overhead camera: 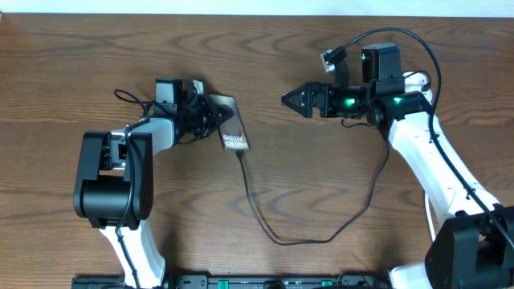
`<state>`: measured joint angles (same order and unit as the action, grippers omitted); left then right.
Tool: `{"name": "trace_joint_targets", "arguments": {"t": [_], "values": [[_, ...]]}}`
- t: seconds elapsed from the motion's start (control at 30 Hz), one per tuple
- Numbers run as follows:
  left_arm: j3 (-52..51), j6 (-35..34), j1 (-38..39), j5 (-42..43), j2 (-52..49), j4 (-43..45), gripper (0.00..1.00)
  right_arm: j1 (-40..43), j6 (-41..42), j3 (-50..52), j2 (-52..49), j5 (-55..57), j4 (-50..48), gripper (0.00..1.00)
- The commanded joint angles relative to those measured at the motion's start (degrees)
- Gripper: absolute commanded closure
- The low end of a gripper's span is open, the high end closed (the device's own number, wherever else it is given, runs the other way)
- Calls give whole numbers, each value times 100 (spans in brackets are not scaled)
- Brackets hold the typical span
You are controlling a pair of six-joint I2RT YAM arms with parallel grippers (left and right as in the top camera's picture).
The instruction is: Plug charger to phone and switch on socket
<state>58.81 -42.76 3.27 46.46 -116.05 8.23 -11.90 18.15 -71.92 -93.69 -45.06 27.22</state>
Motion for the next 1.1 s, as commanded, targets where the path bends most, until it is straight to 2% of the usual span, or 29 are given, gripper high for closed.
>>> {"name": "trace_joint_targets", "arguments": {"t": [0.0, 0.17, 0.23, 0.27, 0.3, 0.57, 0.7, 0.83, 1.07], "values": [[55, 422, -17, -282, 33, -251, 70, -2, -260, -28, 96, 184, 144, 1], [55, 487, -17, -621, 33, -682, 47, -2, -367, -28, 105, 450, 435, 1], [55, 490, -20, -730, 33, -796, 27, 4, -369, -31, 129, 590, 555, 1], [55, 516, -31, -769, 33, -850, 11, 11, -396, -31, 162, 662, 625, 1], [57, 527, -37, -841, 33, -931, 9, 26, -422, -33, 203, 752, 708, 1], [90, 767, -345, -2011, 363, -2319, 8, 398, -509, -59, 898, 2264, 1606, 1], [90, 1152, -629, -2068, 841, -2702, 8, 697, -428, -59, 1150, 3235, 2087, 1], [90, 1349, -855, -2277, 1690, -3038, 8, 1178, -197, -59, 1134, 4113, 2450, 1], [90, 2052, -868, -2369, 3274, -3652, 8, 2041, -190, -55, 868, 4859, 2446, 1]]}}
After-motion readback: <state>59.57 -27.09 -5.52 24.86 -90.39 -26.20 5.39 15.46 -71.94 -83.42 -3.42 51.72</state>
